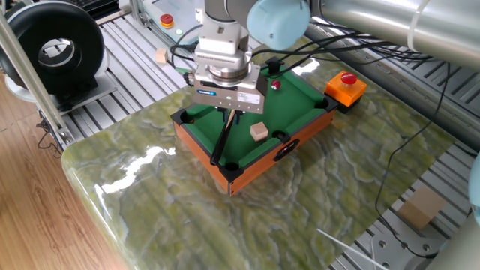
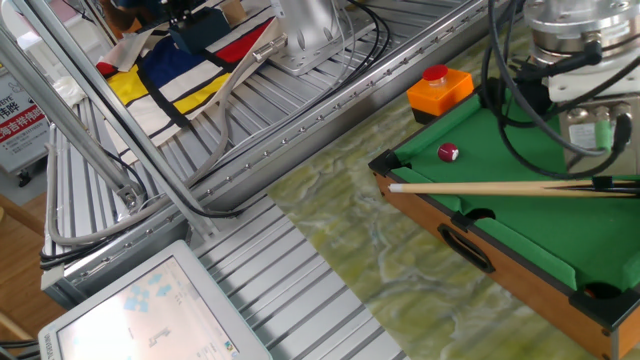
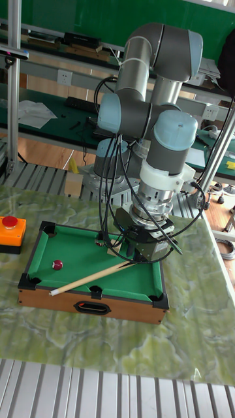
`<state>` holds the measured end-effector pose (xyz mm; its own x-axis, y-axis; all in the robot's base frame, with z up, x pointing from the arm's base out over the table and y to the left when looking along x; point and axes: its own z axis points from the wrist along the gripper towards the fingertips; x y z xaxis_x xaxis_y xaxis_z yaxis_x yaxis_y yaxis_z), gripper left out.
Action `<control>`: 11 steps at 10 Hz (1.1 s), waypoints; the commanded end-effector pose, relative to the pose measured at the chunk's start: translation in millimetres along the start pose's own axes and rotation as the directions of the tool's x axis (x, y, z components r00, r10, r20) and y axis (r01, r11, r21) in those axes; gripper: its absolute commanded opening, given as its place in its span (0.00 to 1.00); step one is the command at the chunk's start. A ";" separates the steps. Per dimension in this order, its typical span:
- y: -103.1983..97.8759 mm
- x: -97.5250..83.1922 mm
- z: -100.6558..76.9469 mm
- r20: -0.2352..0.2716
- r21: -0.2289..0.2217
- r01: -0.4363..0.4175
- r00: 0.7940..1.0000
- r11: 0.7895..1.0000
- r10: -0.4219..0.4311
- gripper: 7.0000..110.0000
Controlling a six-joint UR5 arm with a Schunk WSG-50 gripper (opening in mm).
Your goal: Hit the pool ball
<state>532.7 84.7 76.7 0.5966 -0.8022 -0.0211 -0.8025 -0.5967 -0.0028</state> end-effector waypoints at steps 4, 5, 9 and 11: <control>-17.4 0.7 12.5 -0.004 0.031 -0.028 1.000 0.999 0.028 0.36; -16.5 0.5 13.9 -0.003 0.029 -0.020 1.000 0.999 0.021 0.36; -10.8 0.3 14.5 -0.007 0.009 -0.020 1.000 1.000 0.020 0.36; -4.6 0.9 14.1 -0.007 -0.012 -0.013 1.000 1.000 0.013 0.36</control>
<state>539.8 88.8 62.1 0.5878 -0.8090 -0.0071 -0.8090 -0.5878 -0.0015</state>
